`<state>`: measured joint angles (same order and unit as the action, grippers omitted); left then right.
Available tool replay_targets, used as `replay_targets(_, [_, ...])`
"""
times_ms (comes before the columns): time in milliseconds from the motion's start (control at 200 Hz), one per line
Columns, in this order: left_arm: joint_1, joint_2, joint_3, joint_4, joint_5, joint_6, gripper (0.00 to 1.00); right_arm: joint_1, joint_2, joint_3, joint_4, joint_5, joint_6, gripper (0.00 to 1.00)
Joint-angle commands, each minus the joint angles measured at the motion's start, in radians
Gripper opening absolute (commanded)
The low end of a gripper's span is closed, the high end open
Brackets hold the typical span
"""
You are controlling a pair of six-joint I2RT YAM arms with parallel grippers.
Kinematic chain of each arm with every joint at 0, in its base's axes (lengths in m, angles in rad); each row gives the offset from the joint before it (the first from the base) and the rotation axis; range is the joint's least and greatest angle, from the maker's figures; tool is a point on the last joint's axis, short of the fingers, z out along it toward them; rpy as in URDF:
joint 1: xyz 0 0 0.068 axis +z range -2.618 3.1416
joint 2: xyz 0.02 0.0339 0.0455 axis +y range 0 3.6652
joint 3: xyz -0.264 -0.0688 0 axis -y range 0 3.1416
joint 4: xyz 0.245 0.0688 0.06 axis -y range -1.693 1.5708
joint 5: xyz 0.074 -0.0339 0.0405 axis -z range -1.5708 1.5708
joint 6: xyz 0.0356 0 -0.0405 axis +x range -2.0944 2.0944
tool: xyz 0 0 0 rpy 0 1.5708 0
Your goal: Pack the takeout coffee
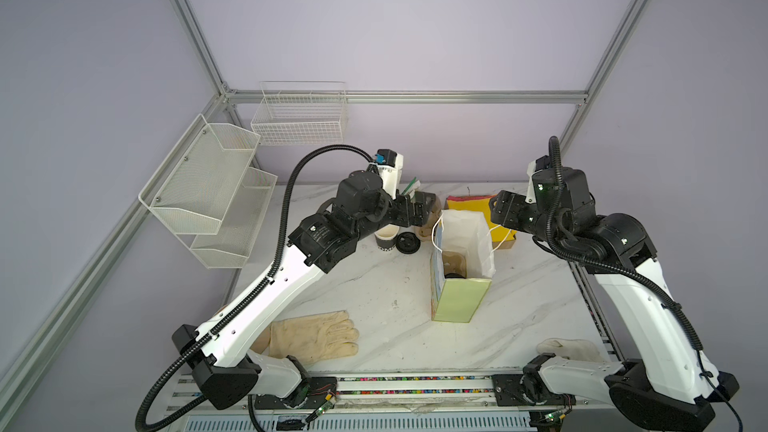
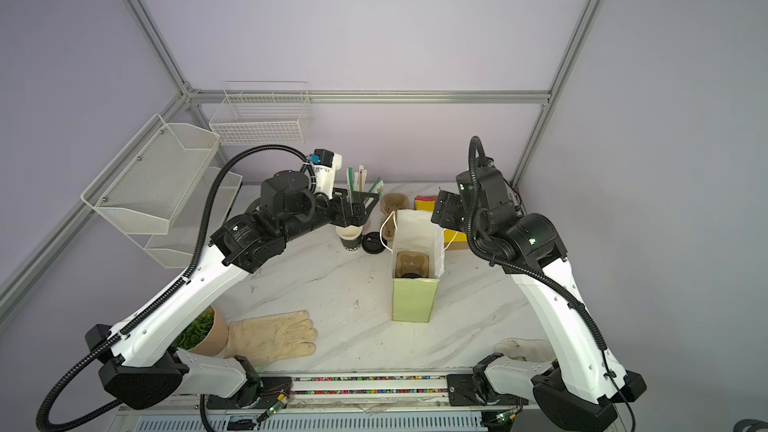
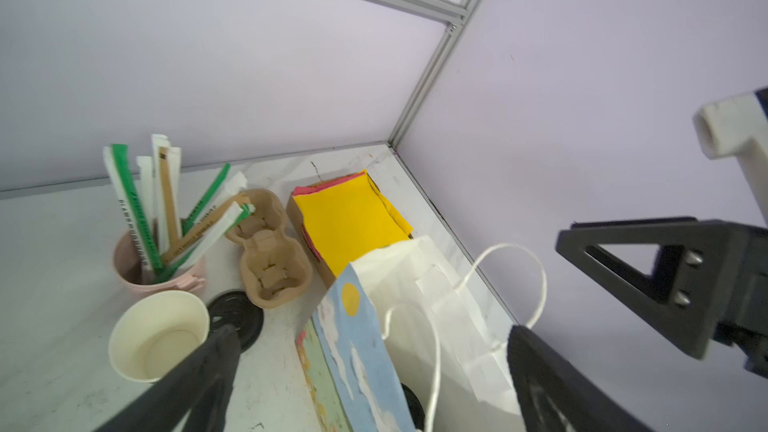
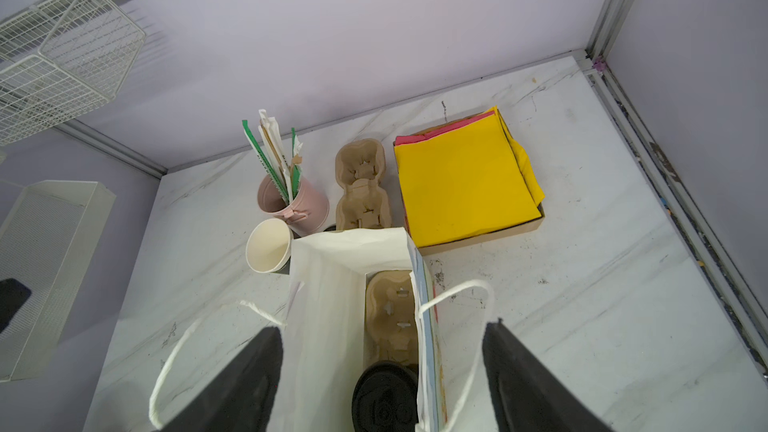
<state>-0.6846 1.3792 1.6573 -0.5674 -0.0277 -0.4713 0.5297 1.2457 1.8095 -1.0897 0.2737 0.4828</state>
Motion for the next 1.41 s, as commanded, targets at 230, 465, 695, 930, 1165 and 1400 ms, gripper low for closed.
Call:
replay_targets(230, [0.172, 0.181, -0.033, 0.119, 0.28, 0.113, 0.87, -0.01, 0.074, 0.047, 0.027, 0.08, -0.032, 0.81])
replay_targets(465, [0.211, 0.417, 0.111, 0.083, 0.303, 0.138, 0.76, -0.022, 0.084, 0.005, 0.068, 0.082, -0.071, 0.84])
replay_targets(695, [0.218, 0.595, 0.316, 0.035, 0.273, 0.126, 0.7, -0.025, 0.085, -0.008, 0.082, 0.042, -0.078, 0.84])
replay_targets(930, [0.223, 0.615, 0.344, 0.1, 0.183, 0.111, 0.67, -0.026, 0.071, -0.034, 0.126, 0.035, -0.088, 0.84])
replay_targets(1165, [0.227, 0.679, 0.41, 0.073, 0.203, 0.112, 0.57, -0.025, 0.071, -0.053, 0.142, 0.01, -0.098, 0.84])
replay_targets(1400, [0.229, 0.705, 0.44, 0.058, 0.198, 0.111, 0.5, -0.026, 0.066, -0.056, 0.146, -0.004, -0.099, 0.84])
